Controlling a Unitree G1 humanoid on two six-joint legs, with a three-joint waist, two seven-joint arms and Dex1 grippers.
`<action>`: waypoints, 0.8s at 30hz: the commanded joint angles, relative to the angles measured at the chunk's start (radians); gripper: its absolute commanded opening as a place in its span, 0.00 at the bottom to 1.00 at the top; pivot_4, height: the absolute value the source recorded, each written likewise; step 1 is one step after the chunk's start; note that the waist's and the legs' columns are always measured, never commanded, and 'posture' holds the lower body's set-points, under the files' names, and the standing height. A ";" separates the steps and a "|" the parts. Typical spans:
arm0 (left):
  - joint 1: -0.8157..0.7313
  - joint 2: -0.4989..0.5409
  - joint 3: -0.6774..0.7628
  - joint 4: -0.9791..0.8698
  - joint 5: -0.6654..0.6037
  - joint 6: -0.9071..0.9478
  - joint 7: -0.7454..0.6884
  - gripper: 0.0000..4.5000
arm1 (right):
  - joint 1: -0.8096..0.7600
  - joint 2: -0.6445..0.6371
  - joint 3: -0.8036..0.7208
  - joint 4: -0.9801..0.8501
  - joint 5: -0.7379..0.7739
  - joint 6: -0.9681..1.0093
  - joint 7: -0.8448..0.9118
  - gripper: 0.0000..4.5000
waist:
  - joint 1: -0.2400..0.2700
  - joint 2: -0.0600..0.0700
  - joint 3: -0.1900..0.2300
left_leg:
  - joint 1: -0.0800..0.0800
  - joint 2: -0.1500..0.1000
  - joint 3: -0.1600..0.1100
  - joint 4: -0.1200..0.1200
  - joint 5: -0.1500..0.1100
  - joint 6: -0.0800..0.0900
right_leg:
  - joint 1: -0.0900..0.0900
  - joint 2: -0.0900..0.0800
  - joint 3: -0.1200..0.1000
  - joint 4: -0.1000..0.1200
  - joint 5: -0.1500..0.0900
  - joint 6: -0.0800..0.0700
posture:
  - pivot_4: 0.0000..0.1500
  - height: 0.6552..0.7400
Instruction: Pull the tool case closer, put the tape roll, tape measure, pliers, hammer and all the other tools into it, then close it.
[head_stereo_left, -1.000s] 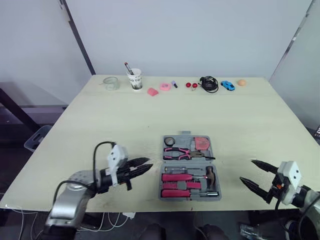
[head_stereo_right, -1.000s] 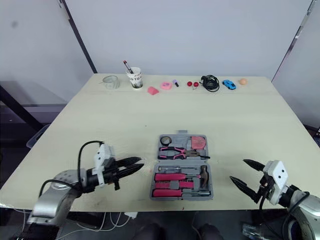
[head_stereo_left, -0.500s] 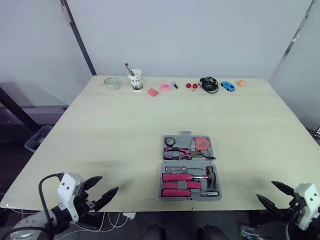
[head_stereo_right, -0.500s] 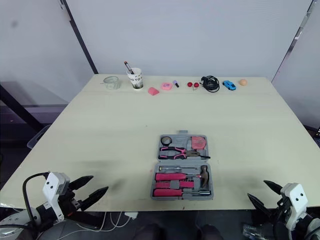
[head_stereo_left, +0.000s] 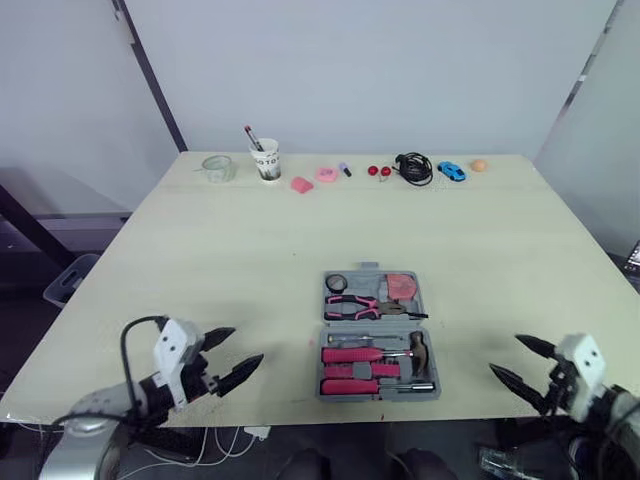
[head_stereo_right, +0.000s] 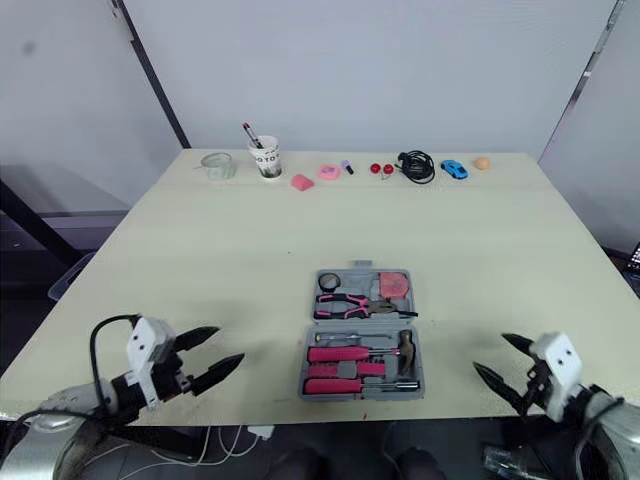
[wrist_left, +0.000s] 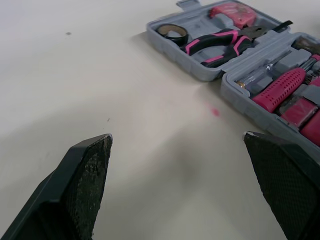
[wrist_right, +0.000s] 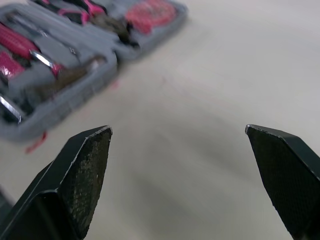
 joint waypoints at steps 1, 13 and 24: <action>-0.113 0.020 -0.061 0.093 0.028 -0.031 -0.048 0.99 | -0.102 -0.021 0.043 0.007 -0.036 0.035 -0.009 1.00 | 0.002 0.000 0.000 | 0.000 0.000 0.000 0.000 0.000 0.000 | 0.000 0.000 0.000 0.000 0.000 0.000 | 1.00 1.00; -0.425 0.019 -0.259 0.410 0.124 -0.067 -0.212 0.21 | -0.393 -0.021 0.267 0.142 -0.161 0.163 0.040 0.31 | 0.000 0.000 0.000 | -0.003 -0.001 0.001 0.000 0.000 0.000 | 0.000 0.002 -0.002 0.000 0.000 0.000 | 1.00 1.00; -0.625 -0.058 -0.411 0.653 0.235 -0.140 -0.321 0.00 | -0.516 0.033 0.382 0.283 -0.235 0.122 0.103 0.01 | 0.000 -0.001 0.000 | -0.004 -0.001 0.001 0.001 0.000 0.000 | 0.000 0.002 -0.003 0.000 0.002 0.004 | 1.00 1.00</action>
